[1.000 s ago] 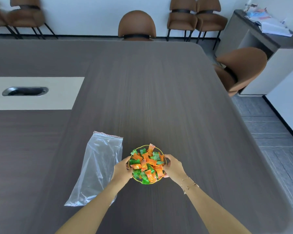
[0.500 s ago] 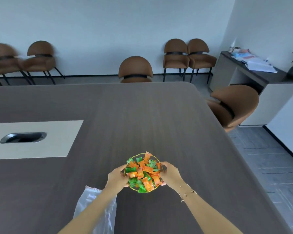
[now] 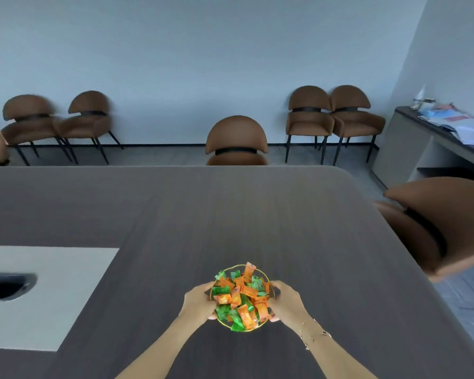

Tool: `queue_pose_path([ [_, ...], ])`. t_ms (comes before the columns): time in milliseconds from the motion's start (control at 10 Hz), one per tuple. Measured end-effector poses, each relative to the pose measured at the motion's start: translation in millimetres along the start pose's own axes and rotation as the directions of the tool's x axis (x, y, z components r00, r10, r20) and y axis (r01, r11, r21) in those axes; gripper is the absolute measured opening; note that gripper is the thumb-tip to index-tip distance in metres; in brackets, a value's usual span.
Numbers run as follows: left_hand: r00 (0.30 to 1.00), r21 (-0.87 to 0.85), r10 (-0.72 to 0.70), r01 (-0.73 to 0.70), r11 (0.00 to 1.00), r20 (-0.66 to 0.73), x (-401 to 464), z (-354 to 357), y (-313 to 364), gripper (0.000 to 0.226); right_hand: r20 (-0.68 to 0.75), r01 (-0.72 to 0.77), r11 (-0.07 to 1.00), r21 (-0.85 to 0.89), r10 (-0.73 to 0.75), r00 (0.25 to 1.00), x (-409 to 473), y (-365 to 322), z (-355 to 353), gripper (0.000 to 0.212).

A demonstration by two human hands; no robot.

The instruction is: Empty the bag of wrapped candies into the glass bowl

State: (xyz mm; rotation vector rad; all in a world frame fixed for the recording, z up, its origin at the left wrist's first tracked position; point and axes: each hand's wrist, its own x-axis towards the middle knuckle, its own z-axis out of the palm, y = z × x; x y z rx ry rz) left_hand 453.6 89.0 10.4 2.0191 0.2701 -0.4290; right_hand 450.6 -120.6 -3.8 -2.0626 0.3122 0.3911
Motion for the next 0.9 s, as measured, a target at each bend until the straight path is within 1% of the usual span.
queue_pose_path([
  [200, 1.000, 0.021, 0.002, -0.002, 1.000, 0.007, 62.1, 20.4, -13.1, 0.037, 0.016, -0.008, 1.000, -0.013, 0.008, 1.000, 66.3, 19.8, 2.8, 0.036],
  [300, 1.000, 0.031, -0.006, 0.006, 0.999, 0.001, 69.1, 31.7, -20.1, 0.034, 0.020, -0.032, 0.999, -0.025, 0.032, 0.999, 75.1, 31.5, 4.6, 0.035],
  [400, 1.000, 0.046, 0.007, -0.006, 0.999, -0.017, 69.4, 40.3, -23.8, 0.037, 0.021, -0.038, 0.999, -0.001, 0.038, 0.999, 75.0, 41.6, 6.3, 0.036],
  [500, 0.999, 0.056, 0.008, -0.006, 0.998, -0.033, 69.4, 43.4, -25.4, 0.046, 0.018, -0.034, 0.999, 0.012, 0.034, 0.999, 73.5, 45.1, 7.6, 0.036],
  [600, 1.000, 0.072, 0.005, -0.003, 0.997, -0.018, 68.7, 44.2, -26.1, 0.043, 0.004, -0.032, 0.999, 0.008, 0.032, 0.999, 73.5, 45.7, 9.2, 0.037],
  [700, 1.000, 0.060, 0.004, -0.003, 0.998, -0.014, 70.2, 43.3, -29.9, 0.032, -0.002, -0.030, 0.999, 0.016, 0.030, 1.000, 73.1, 44.5, 9.8, 0.038],
  [800, 0.999, 0.045, -0.032, 0.032, 0.998, -0.003, 70.1, 42.5, -30.6, 0.036, 0.006, -0.046, 0.999, 0.026, 0.046, 0.999, 69.7, 41.3, 8.4, 0.039],
  [900, 0.996, 0.041, -0.079, 0.080, 0.996, -0.032, 68.7, 43.4, -31.7, 0.051, 0.008, -0.059, 0.998, 0.032, 0.059, 0.998, 70.0, 40.1, 7.2, 0.037],
])
